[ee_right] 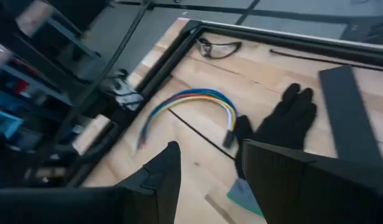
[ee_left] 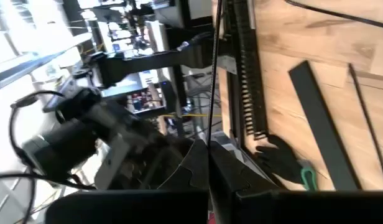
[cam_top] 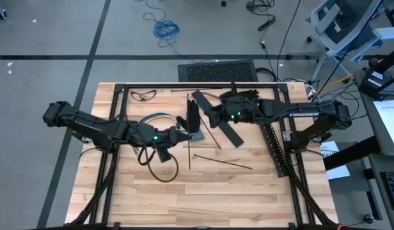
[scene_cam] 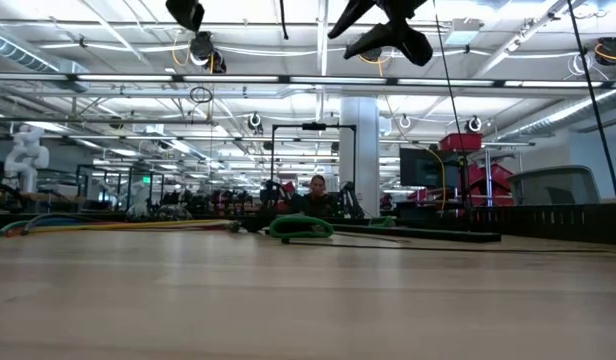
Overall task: Ziptie cables
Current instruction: Wrap the black zip tie on the cable
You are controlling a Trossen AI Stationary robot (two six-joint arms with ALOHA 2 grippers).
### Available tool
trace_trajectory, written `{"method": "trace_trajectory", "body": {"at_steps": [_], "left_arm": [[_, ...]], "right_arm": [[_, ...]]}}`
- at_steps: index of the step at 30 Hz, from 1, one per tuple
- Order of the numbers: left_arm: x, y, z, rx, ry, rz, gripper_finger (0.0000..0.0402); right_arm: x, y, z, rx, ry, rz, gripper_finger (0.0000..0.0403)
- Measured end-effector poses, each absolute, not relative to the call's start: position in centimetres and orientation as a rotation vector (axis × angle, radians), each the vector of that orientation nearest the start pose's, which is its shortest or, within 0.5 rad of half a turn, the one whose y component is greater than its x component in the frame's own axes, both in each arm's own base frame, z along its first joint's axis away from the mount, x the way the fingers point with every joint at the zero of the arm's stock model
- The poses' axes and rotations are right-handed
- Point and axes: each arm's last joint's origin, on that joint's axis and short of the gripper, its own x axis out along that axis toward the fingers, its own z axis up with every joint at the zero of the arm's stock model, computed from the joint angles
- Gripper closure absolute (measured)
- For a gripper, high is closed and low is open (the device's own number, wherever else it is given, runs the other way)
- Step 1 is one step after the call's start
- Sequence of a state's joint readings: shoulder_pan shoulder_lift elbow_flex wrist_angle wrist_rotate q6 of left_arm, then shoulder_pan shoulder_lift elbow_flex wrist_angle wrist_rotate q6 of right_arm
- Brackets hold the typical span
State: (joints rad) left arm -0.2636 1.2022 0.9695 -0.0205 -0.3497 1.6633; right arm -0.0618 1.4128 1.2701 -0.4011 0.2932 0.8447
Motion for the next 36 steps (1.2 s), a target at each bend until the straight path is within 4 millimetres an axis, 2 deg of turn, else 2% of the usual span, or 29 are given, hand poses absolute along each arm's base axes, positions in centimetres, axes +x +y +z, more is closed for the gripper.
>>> {"method": "trace_trajectory", "body": {"at_steps": [5, 9, 13, 17, 21, 23, 25, 29, 33, 36], "left_arm": [[25.8, -6.9, 32.9, 1.736, 0.284, -0.103, 0.0401], [25.7, -7.2, 32.9, 1.74, 0.289, -0.103, 0.0401], [25.6, -7.3, 32.9, 1.743, 0.294, -0.099, 0.0401], [25.6, -7.2, 32.9, 1.744, 0.298, -0.094, 0.0401], [25.6, -7.3, 32.9, 1.739, 0.285, -0.108, 0.0401], [25.6, -7.3, 32.9, 1.704, 0.268, -0.123, 0.0401], [25.6, -7.4, 32.9, 1.657, 0.243, -0.142, 0.0401], [25.7, -7.4, 32.8, 1.651, 0.228, -0.165, 0.0401], [25.8, -7.0, 32.7, 1.654, 0.249, -0.148, 0.0401], [25.9, -6.8, 32.7, 1.653, 0.261, -0.137, 0.0401]], "right_arm": [[31.5, -4.3, 34.7, 0.813, 0.279, -0.462, 0.0243], [32.1, -5.2, 33.9, 1.003, 0.036, -0.413, 0.0243], [32.4, -5.2, 30.6, 1.22, -0.228, -0.33, 0.0243], [33.0, -4.7, 26.2, 1.428, -0.305, -0.248, 0.0243], [34.3, -4.6, 24.5, 1.458, -0.331, -0.218, 0.0243], [35.1, -4.8, 24.8, 1.425, -0.375, -0.184, 0.0243], [36.0, -5.2, 25.9, 1.4, -0.411, -0.135, 0.0243], [37.4, -5.5, 26.9, 1.341, -0.373, -0.104, 0.0243], [37.7, -5.3, 27.8, 1.328, -0.363, -0.076, 0.0243], [37.8, -5.3, 27.5, 1.33, -0.339, -0.087, 0.0243]]}}
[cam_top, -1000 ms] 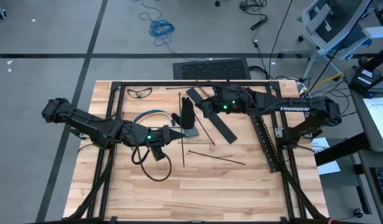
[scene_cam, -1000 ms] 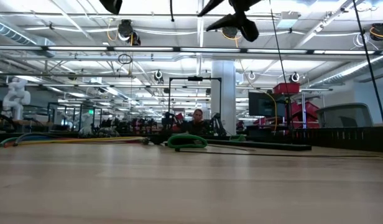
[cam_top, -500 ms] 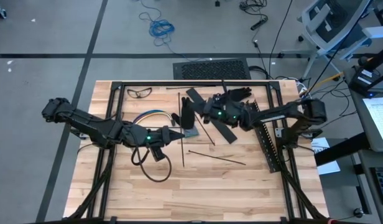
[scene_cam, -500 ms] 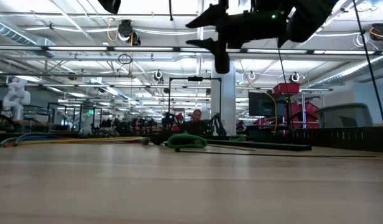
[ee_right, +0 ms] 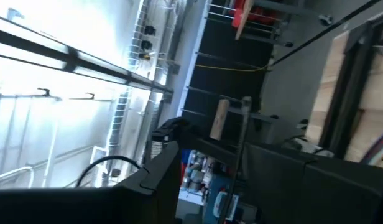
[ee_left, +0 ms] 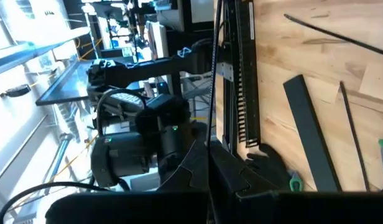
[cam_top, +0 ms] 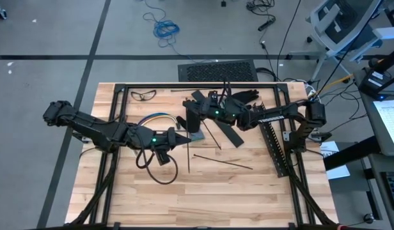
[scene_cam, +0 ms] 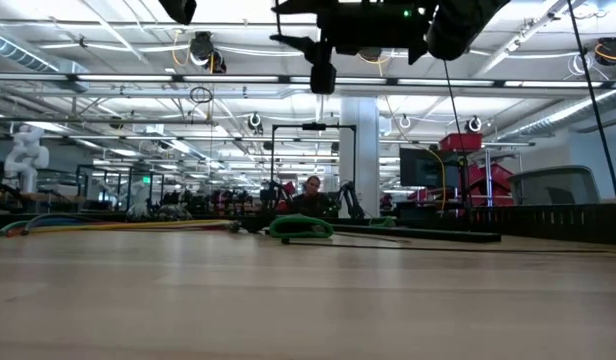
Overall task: Ziptie cables
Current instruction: Wrap the black zip tie on the cable
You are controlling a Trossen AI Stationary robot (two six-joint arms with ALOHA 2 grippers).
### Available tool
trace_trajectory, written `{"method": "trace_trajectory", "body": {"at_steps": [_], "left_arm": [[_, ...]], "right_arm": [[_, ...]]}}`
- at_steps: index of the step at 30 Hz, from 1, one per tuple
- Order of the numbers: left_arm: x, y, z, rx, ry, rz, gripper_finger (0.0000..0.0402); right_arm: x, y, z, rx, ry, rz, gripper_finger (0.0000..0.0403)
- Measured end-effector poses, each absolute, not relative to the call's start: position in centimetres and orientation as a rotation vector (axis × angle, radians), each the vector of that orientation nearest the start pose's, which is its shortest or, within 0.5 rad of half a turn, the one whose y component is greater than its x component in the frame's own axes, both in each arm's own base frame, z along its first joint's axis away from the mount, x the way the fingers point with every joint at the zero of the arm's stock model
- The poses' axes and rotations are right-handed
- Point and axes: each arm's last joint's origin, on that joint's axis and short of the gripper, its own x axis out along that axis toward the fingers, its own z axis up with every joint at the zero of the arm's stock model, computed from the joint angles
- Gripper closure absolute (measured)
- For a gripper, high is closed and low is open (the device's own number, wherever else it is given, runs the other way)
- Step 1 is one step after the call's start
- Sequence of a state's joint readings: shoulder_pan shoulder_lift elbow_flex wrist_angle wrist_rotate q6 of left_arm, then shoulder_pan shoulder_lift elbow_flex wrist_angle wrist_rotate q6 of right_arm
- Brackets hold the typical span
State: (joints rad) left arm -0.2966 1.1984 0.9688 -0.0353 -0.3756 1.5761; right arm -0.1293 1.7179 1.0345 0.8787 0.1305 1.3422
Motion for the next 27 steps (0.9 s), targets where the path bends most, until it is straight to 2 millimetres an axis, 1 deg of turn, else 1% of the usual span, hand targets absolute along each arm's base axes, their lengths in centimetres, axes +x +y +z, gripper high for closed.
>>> {"method": "trace_trajectory", "body": {"at_steps": [5, 9, 16, 18, 21, 27], "left_arm": [[26.0, -6.5, 32.7, 1.653, 0.274, -0.126, 0.0401], [26.0, -6.2, 32.7, 1.651, 0.283, -0.116, 0.0401], [26.0, -6.3, 32.8, 1.651, 0.276, -0.121, 0.0401], [26.0, -6.5, 32.8, 1.631, 0.262, -0.126, 0.0401], [26.0, -6.6, 32.8, 1.57, 0.225, -0.165, 0.0401], [26.0, -6.7, 32.7, 1.563, 0.207, -0.192, 0.0401]], "right_arm": [[37.8, -5.0, 27.6, 1.333, -0.32, -0.059, 0.0243], [37.9, -4.9, 27.1, 1.336, -0.276, -0.085, 0.0246], [37.8, -5.7, 27.1, 1.305, -0.284, -0.11, 0.0288], [37.7, -6.0, 27.2, 1.3, -0.295, -0.095, 0.0297], [37.7, -6.2, 27.3, 1.297, -0.267, -0.052, 0.0302], [37.6, -6.2, 27.4, 1.291, -0.229, 0.014, 0.0303]]}}
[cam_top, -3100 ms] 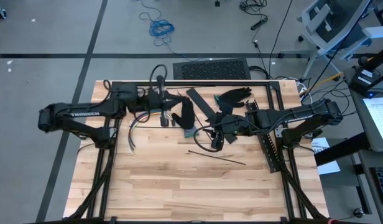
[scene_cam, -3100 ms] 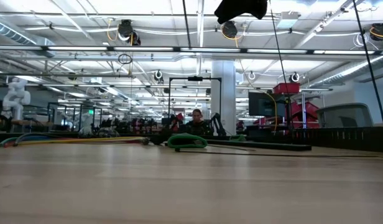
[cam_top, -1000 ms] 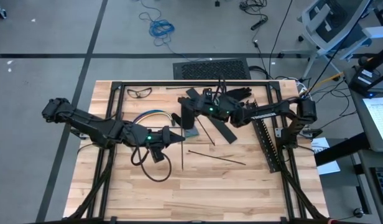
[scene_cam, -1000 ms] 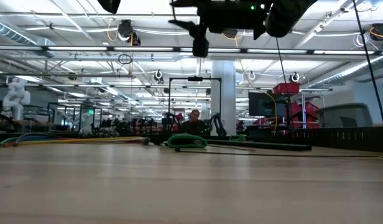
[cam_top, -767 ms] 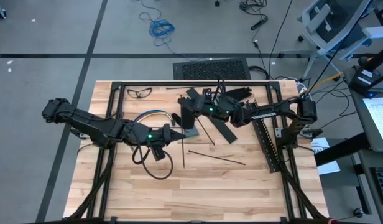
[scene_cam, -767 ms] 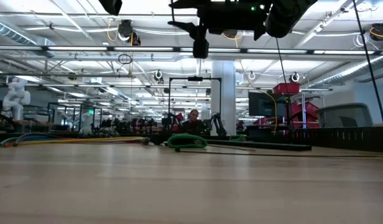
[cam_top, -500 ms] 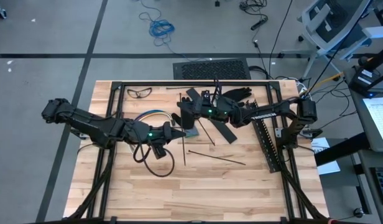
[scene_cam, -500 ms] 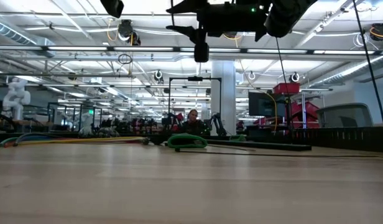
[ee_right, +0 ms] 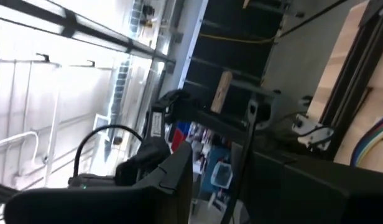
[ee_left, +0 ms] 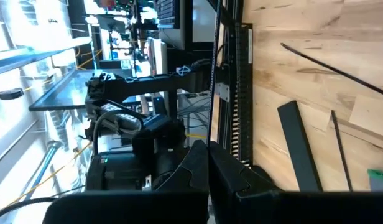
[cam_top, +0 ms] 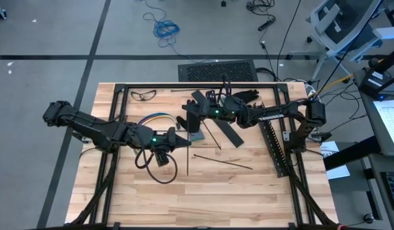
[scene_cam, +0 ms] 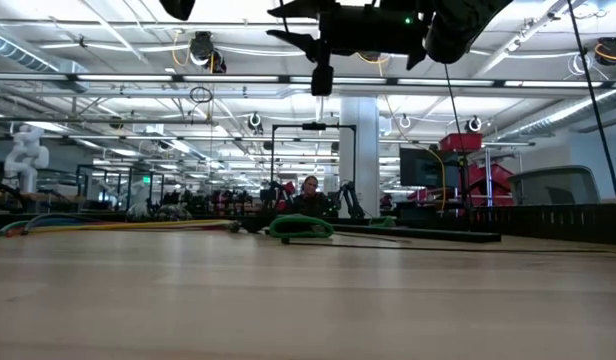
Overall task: Ziptie cables
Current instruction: Wrap the black zip tie on the cable
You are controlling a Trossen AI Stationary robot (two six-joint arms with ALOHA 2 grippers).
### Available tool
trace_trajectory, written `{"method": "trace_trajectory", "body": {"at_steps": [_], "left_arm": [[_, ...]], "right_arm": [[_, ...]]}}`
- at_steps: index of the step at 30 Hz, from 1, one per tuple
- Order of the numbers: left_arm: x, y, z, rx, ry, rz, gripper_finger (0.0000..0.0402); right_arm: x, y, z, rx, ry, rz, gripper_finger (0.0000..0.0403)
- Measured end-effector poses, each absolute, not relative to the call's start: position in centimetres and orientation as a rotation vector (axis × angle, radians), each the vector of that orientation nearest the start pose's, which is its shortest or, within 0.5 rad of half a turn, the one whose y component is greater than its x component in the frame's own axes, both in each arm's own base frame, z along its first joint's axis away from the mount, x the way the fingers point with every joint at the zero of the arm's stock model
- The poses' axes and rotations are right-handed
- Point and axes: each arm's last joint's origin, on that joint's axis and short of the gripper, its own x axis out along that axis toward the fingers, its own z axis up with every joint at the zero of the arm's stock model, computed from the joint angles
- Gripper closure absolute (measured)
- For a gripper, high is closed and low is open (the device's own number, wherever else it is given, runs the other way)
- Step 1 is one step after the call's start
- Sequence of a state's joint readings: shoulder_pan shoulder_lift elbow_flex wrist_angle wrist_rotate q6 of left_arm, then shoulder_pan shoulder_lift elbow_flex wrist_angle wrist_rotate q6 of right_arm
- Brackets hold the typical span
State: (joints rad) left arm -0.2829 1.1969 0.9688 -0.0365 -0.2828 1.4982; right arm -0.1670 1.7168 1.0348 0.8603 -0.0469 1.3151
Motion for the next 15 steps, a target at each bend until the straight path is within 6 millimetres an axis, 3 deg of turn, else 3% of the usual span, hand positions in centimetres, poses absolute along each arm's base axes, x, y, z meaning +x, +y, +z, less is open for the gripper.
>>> {"method": "trace_trajectory", "body": {"at_steps": [8, 15], "left_arm": [[25.1, -6.5, 33.2, 1.564, 0.21, -0.199, 0.0401], [24.2, -6.2, 33.6, 1.491, 0.227, -0.199, 0.0401]], "right_arm": [[37.4, -7.3, 27.4, 1.256, -0.155, 0.11, 0.0303], [37.2, -8.3, 27.4, 1.244, -0.159, 0.094, 0.0303]]}}
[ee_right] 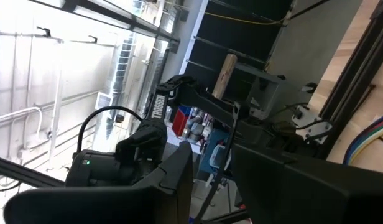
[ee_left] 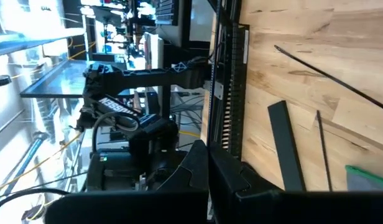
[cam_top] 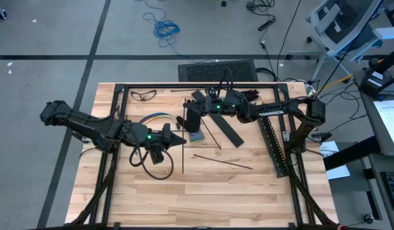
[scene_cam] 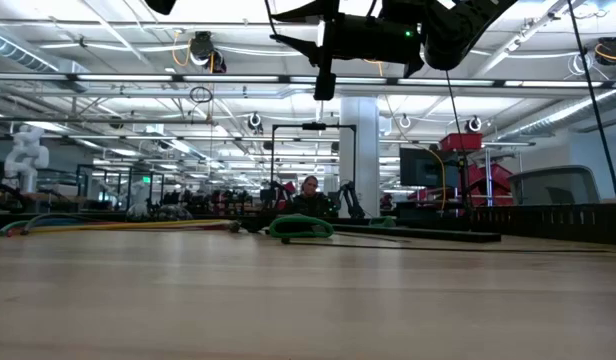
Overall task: Ziptie cables
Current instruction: Wrap the black zip tie on the cable
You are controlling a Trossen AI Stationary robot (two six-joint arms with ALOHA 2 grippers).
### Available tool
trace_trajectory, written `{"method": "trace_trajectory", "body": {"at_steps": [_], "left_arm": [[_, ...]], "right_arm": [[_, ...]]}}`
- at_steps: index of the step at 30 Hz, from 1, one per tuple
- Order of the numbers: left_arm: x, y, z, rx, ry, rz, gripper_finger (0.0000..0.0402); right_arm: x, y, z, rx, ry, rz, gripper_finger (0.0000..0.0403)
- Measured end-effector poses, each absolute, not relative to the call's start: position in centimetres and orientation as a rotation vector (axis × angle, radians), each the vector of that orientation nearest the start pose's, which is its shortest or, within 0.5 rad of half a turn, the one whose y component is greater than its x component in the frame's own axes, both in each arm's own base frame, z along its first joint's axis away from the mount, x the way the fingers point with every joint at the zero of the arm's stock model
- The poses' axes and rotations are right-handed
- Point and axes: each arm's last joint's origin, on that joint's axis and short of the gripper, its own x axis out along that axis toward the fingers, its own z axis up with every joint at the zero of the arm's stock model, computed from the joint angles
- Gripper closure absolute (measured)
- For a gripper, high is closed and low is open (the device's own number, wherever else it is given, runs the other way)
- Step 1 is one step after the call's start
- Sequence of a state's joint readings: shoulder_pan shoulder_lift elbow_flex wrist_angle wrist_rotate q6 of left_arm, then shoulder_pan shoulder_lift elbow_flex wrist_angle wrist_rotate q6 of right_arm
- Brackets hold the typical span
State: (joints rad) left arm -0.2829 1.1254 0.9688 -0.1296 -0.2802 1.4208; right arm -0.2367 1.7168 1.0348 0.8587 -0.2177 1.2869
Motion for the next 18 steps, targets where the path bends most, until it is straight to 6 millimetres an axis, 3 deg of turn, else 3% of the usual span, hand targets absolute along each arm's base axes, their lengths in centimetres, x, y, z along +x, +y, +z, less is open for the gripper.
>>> {"method": "trace_trajectory", "body": {"at_steps": [18], "left_arm": [[24.52, -5.84, 33.55, 1.478, 0.201, -0.218, 0.0401]], "right_arm": [[37.21, -8.22, 27.42, 1.251, -0.182, 0.075, 0.0303]]}}
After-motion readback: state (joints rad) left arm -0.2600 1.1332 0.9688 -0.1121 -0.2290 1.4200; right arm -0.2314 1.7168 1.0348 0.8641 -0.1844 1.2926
